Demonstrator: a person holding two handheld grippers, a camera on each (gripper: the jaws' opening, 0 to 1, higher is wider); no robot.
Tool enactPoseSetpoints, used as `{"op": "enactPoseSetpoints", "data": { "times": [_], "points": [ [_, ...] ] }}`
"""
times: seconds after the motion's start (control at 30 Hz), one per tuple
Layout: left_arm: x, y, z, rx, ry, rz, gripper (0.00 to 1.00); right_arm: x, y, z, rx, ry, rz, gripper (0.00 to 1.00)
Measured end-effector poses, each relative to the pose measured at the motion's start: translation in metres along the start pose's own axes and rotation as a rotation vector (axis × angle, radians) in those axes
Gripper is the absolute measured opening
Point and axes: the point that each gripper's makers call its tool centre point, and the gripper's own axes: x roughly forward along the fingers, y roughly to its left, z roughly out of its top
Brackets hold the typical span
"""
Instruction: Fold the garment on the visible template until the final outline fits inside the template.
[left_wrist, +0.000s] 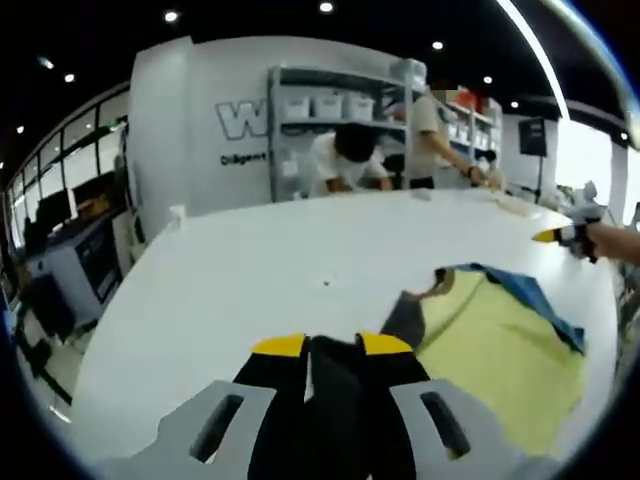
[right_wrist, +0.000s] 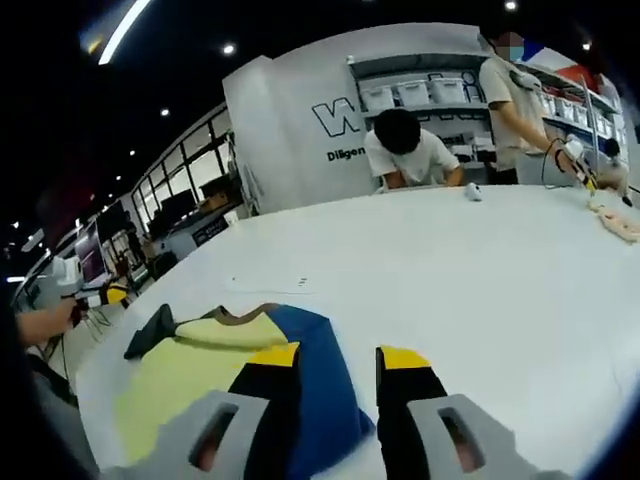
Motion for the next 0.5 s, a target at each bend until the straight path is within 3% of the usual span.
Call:
{"op": "enactPoseSetpoints", "data": {
  "times": [0.1, 0.2, 0.3, 0.4, 0.5],
  "points": [
    [-0.014, -0.011, -0.01, 0.023, 0.011, -0.037, 0.26, -0.019, 0.013, -0.018, -0.043, 0.022, 0.056, 0.28],
    [-0.013, -0.015, -0.013, 0.018, 0.027, -0.06, 0.3, -0.026, 0.016, -0.029, -0.082, 0.034, 0.053, 0.25],
    [-0.021, -0.027, -0.018, 0.048, 0.04, -0.082, 0.36, -0.033, 0.019, -0.037, -0.064, 0.04, 0.076, 0.31],
    [-0.028, -0.04, -0.021, 0.045, 0.037, -0.102, 0.44, -0.041, 0.036, -0.053, -0.072, 0.085, 0.146, 0.34],
    [-0.034, -0.045, -0.026, 0.043, 0.043, -0.108, 0.57, -0.048, 0.044, -0.061, -0.115, 0.098, 0.159, 0.38]
  ]
}}
